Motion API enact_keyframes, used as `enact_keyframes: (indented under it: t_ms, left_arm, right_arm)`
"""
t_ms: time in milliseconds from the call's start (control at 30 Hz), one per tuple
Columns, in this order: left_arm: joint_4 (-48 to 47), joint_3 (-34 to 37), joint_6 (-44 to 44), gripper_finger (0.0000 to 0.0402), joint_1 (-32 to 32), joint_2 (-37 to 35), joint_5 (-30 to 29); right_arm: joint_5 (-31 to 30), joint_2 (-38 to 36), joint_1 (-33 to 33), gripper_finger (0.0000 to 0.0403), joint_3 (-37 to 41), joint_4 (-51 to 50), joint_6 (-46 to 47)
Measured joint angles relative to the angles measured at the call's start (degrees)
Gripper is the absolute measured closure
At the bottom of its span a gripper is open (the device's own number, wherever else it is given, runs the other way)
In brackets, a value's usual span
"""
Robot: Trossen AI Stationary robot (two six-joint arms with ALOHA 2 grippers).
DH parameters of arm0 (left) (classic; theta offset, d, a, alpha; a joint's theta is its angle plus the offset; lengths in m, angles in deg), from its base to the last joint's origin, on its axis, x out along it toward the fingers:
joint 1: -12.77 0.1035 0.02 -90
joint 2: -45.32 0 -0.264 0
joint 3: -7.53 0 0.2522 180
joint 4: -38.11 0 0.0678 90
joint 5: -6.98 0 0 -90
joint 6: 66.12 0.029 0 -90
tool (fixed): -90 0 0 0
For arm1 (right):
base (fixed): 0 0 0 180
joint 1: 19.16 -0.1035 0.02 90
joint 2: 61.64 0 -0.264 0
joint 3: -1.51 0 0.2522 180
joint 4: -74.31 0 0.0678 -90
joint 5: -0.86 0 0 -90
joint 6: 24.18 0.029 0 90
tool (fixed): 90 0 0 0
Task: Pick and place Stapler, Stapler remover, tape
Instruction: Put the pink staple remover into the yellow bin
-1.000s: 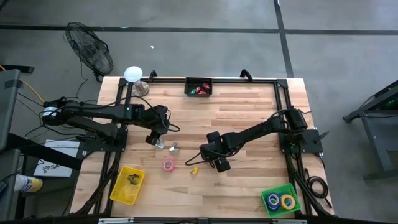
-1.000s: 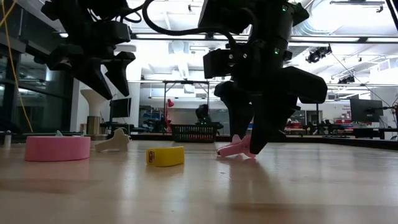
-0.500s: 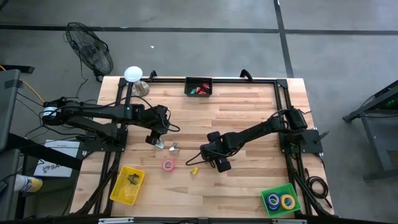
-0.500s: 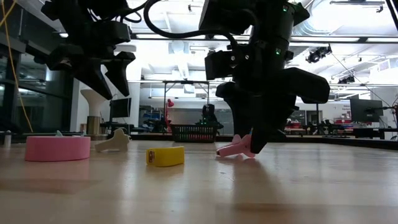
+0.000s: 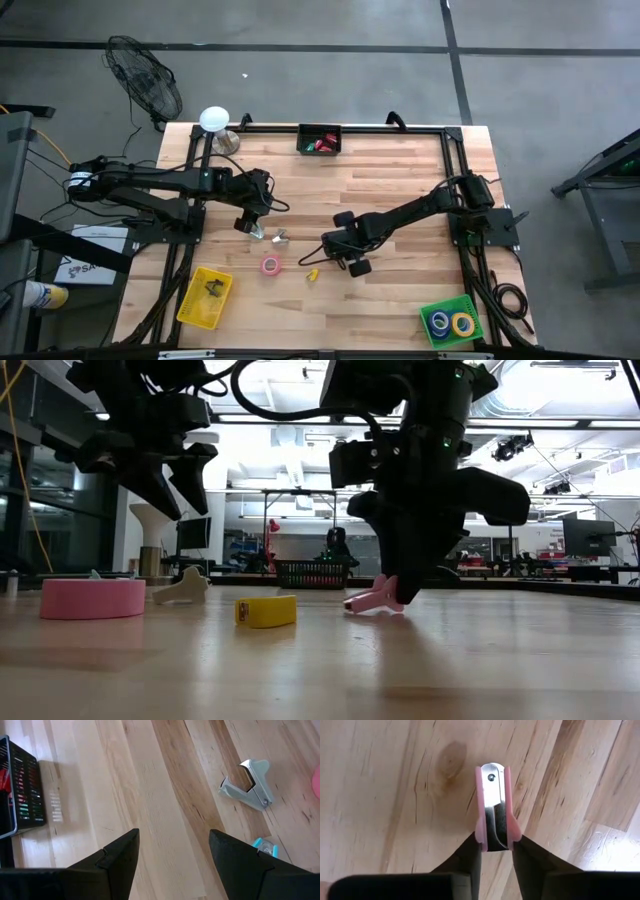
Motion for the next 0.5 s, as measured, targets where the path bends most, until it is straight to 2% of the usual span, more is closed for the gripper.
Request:
enact_keyframes:
  t_ms: [200,333,500]
  left_arm:
    - [0.7,0.0,-0.2,0.0165,0.0,0.0,0.0]
    - [3.6,0.0,0.9,0.0165,0.0,0.0,1.7]
    - [9.0,0.0,4.9,0.0165,0.0,0.0,5.3]
  right_arm:
    - [-1.3,0.0,0.0,0.0328,0.0,0.0,4.0]
    - [-6.9,-0.9,-0.1,0.0328,0.0,-0.2,5.1]
    - [-17.2,-2.9,-0.1,0.0328,0.0,0.3,5.0]
